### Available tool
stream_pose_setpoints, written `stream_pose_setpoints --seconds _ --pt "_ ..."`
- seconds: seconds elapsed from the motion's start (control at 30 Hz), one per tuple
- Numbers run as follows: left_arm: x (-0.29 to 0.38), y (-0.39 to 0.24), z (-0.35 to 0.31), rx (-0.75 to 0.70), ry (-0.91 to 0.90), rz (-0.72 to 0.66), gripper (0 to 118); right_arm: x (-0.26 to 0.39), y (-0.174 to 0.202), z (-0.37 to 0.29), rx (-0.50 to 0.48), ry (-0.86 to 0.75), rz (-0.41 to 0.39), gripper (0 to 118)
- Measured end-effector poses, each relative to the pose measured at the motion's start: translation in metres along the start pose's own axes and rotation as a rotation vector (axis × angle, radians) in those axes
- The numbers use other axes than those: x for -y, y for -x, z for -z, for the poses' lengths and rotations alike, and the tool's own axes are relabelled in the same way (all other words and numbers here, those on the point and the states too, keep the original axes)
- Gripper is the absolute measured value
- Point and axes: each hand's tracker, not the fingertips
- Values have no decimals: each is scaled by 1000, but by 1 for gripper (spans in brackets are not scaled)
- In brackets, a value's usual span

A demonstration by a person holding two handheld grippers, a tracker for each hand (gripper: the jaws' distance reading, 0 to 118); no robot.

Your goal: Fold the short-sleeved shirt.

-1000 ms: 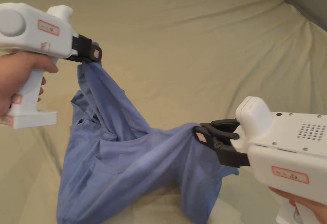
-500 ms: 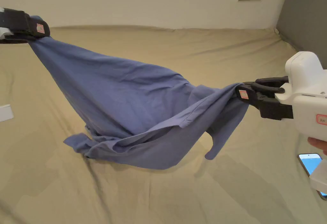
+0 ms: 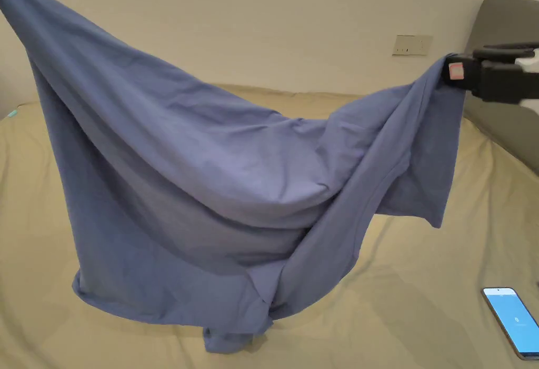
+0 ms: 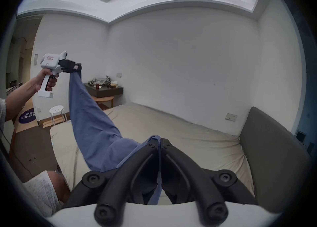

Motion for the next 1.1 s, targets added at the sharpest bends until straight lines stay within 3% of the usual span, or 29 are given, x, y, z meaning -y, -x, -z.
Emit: stream_pose_setpoints --seconds 0.17,0.43,0.73,1.03,1.1 --pt "-35 1 -8 -15 -57 -18 0 -36 -25 3 26 -40 38 0" --pt "-79 -7 23 -74 -79 62 0 -90 -66 44 92 -76 34 1" --pt "-89 7 116 -68 -101 20 0 -132 -131 126 113 -120 122 0" --pt "-76 37 228 -61 -149 -43 0 -137 -196 217 102 -173 304 0" --pt "-69 39 246 -84 -187 -28 0 -139 -200 232 143 -171 246 0"
